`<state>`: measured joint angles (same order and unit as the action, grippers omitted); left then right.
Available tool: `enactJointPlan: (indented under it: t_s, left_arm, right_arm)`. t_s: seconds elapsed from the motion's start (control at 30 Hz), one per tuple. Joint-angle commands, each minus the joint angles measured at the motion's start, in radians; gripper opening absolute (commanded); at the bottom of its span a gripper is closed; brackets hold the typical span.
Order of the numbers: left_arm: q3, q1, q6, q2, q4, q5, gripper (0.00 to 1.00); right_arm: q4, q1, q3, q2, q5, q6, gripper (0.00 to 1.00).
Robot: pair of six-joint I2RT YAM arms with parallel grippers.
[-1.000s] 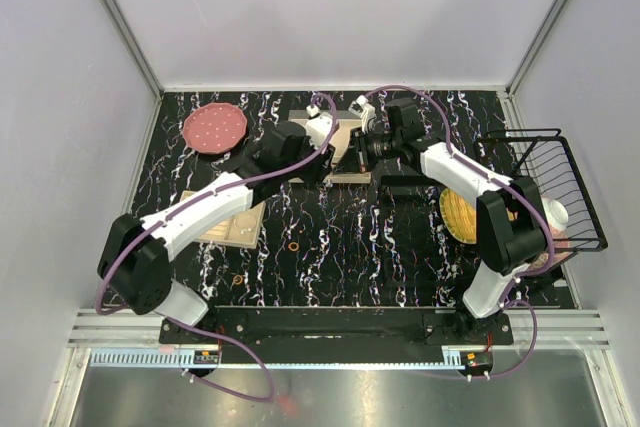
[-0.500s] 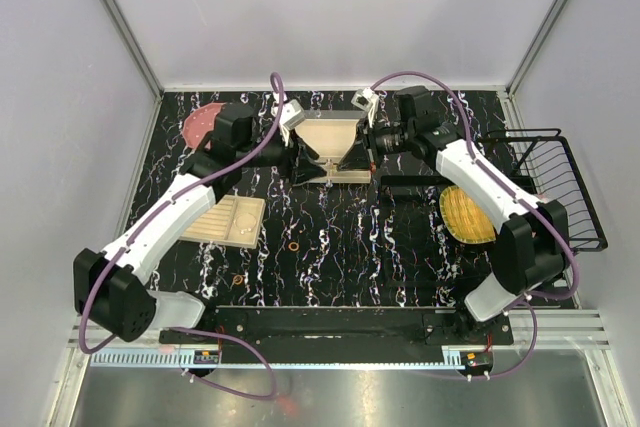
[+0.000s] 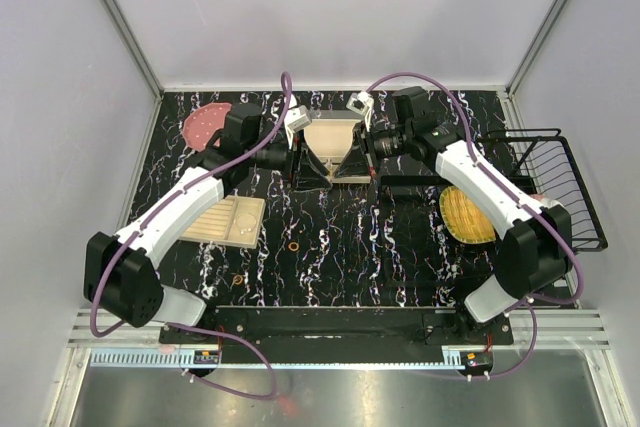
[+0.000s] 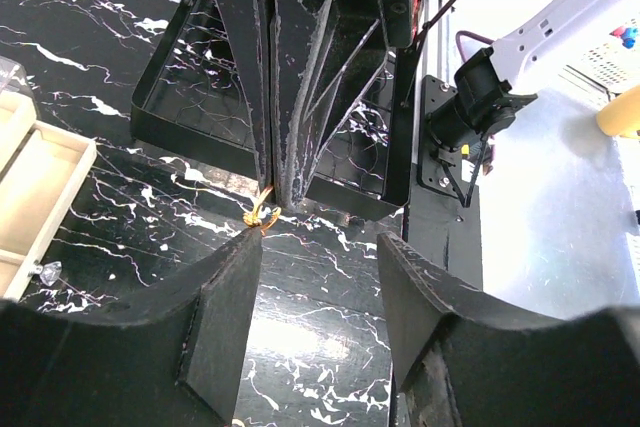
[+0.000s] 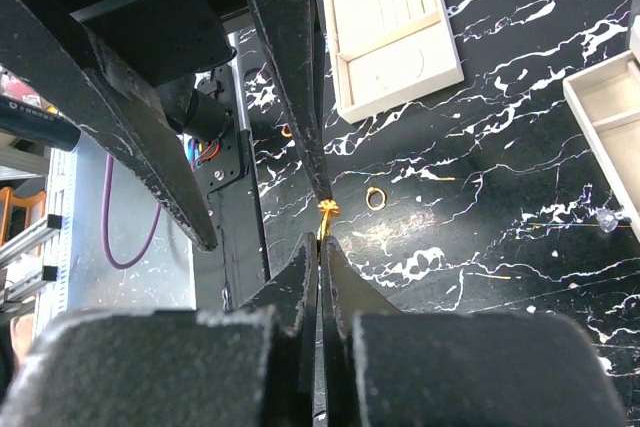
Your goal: Organize the mixed jewelry
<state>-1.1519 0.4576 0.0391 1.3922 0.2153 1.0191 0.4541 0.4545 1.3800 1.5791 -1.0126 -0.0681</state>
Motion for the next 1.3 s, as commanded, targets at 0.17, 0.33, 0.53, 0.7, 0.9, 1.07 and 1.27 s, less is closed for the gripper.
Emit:
enactJointPlan:
  t_s: [0.17,0.33,0.53,0.7,0.9,1.07,1.27]
  left_arm:
    - [-0.054,-0.026,-0.031,0.007,-0.018,0.093,0.52]
    - [-0.058,-0.036,-0.105,0.004,0.021,0.084,0.51]
    - [-0.042,-0.039,-0.045,0.007,-0.043,0.078,0.52]
    - [-0.04,-0.037,0.013,0.021,-0.1,0.075,0.51]
    - [-0.039,-0.037,0.044,0.039,-0.122,0.064,0.45]
    - [-0.017,-0.037,0.053,0.048,-0.139,0.072,0.34]
    - [-0.016,-0.037,0.054,0.051,-0.139,0.079,0.27]
  right_arm:
    - [0.006,0.026,0.008,-0.071,-0.003,-0.044,0.0]
    - [0.024,0.026,0.017,-0.077,0.003,-0.055,0.0]
    - [0.014,0.03,0.013,-0.065,-0.004,-0.044,0.0]
    - [-0.011,0.038,0.005,-0.059,-0.003,-0.03,0.0]
    - [-0.023,0.042,0.004,-0.054,0.002,-0.021,0.0]
    - [-0.038,0.042,-0.012,-0.057,0.006,-0.015,0.0]
    - [-0.04,0.042,-0.019,-0.056,0.012,-0.021,0.0]
